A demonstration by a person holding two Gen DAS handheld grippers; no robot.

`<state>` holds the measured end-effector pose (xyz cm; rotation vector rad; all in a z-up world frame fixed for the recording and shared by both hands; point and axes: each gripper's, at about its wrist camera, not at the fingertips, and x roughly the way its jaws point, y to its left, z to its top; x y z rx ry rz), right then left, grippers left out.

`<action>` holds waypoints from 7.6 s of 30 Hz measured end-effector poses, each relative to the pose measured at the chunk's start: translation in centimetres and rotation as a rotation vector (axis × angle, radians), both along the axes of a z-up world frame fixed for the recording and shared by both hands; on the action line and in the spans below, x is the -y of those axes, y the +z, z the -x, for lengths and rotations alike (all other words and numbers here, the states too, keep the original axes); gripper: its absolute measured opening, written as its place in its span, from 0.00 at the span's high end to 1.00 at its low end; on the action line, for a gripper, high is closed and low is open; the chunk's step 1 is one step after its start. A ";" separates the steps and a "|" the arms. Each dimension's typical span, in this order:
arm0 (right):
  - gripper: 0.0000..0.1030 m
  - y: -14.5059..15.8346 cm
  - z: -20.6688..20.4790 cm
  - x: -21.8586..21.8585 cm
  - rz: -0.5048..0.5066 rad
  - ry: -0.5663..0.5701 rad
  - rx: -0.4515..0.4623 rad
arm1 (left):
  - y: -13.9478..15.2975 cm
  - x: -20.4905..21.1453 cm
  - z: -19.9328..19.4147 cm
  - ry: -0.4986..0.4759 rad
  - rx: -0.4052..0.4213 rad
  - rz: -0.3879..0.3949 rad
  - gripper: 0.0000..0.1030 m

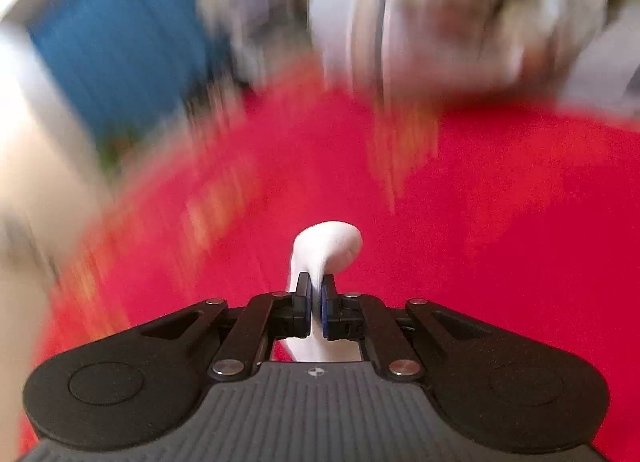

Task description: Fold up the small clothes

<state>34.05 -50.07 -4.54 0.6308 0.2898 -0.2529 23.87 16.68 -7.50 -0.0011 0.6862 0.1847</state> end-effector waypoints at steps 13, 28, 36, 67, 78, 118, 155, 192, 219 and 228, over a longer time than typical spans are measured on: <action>0.97 -9.7 1.3 11.0 -0.143 -0.384 -0.296 | -0.7 0.3 0.1 -0.024 -0.017 -0.010 0.56; 0.68 -9.9 6.3 17.2 -0.182 -0.547 -0.216 | -1.8 1.1 0.0 -0.065 -0.049 -0.034 0.56; 0.66 -12.6 8.3 18.9 -0.252 -0.583 -0.340 | -1.7 1.0 0.1 -0.076 -0.048 -0.032 0.56; 0.76 -12.3 9.1 17.5 -0.172 -0.596 -0.320 | -5.0 3.1 1.1 -0.208 -0.209 0.126 0.47; 0.97 -11.6 8.8 15.6 -0.152 -0.561 -0.240 | -3.4 3.0 1.3 -0.193 -0.152 0.105 0.47; 0.63 -0.8 7.0 -10.3 0.010 0.253 -0.219 | -9.2 9.5 -7.6 -0.086 -0.206 0.632 0.92; 0.89 -8.1 4.9 -13.2 -0.091 0.124 -0.588 | -6.9 -2.4 -7.6 -0.012 -0.117 0.494 0.69; 0.64 -9.9 2.4 -17.3 0.145 0.362 -0.584 | -5.9 3.1 -3.5 -0.147 -0.221 0.214 0.65; 0.56 -1.3 6.7 -22.1 0.356 0.488 -0.172 | 0.5 -17.0 4.9 0.448 0.029 0.311 0.59; 0.56 -1.6 5.9 -22.8 0.325 0.533 -0.186 | -1.6 -26.1 8.9 0.683 0.027 0.574 0.52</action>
